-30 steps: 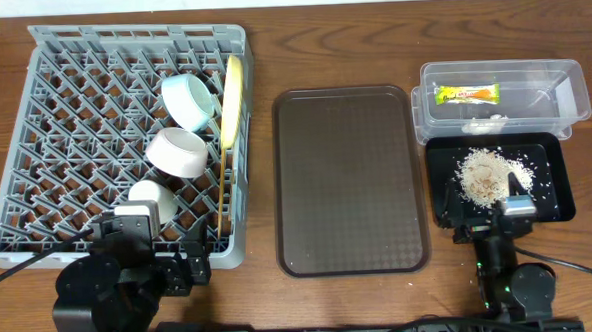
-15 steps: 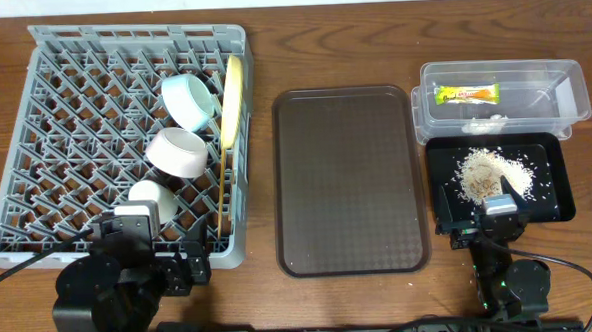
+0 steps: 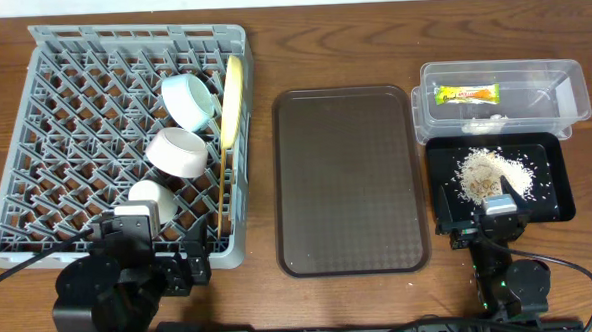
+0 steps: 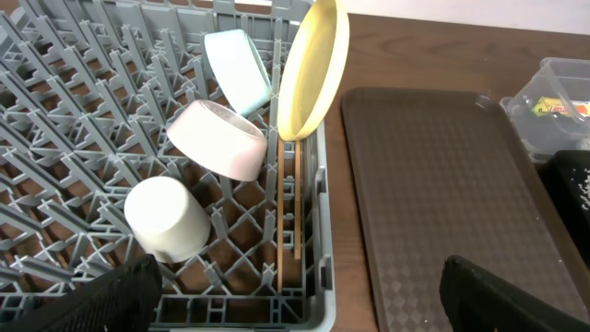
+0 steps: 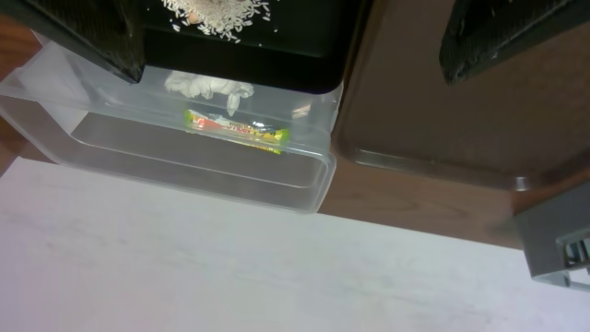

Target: Sort waste into correct bins and load items into the dishwasher

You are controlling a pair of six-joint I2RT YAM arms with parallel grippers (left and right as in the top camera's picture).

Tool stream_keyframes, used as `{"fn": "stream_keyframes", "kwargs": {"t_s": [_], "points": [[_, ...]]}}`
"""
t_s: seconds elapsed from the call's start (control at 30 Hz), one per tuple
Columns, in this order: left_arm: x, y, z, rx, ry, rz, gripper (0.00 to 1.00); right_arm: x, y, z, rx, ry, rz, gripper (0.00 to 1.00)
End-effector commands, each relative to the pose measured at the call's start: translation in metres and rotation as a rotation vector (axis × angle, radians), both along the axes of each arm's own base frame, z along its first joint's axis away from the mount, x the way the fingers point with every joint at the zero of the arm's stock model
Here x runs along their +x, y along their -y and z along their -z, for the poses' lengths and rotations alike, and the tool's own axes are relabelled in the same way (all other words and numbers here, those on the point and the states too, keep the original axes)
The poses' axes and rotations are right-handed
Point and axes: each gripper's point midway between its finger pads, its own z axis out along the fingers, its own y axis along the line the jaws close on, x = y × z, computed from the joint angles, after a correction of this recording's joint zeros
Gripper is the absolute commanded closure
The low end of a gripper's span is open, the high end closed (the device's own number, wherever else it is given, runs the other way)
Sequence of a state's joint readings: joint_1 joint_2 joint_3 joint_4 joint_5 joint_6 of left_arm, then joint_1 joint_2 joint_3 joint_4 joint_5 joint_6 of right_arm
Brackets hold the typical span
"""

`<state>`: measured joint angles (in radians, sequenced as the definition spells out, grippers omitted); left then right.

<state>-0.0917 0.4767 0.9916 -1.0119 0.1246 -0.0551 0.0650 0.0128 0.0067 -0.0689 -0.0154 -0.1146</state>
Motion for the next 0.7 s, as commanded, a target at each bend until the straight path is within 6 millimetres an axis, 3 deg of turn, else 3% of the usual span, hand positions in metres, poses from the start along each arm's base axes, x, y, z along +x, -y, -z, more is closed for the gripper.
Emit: {"fn": "stream_keyframes", "kwargs": {"t_s": [0.0, 0.37, 0.53, 0.67], "points": [[0.000, -0.001, 0.000, 0.007, 0.004, -0.005, 0.03, -0.001, -0.003, 0.001, -0.013, 0.000, -0.018, 0.01], [-0.001, -0.002, 0.002, 0.007, -0.004, -0.007, 0.03, -0.001, -0.003, 0.001, -0.013, 0.000, -0.018, 0.01], [-0.006, -0.017, 0.015, 0.068, 0.006, -0.059, 0.03, -0.001, -0.003, 0.001, -0.013, 0.000, -0.018, 0.01], [0.003, -0.021, 0.036, 0.063, 0.083, -0.086, 0.03, -0.001, -0.003, 0.001, -0.013, 0.000, -0.018, 0.01]]}}
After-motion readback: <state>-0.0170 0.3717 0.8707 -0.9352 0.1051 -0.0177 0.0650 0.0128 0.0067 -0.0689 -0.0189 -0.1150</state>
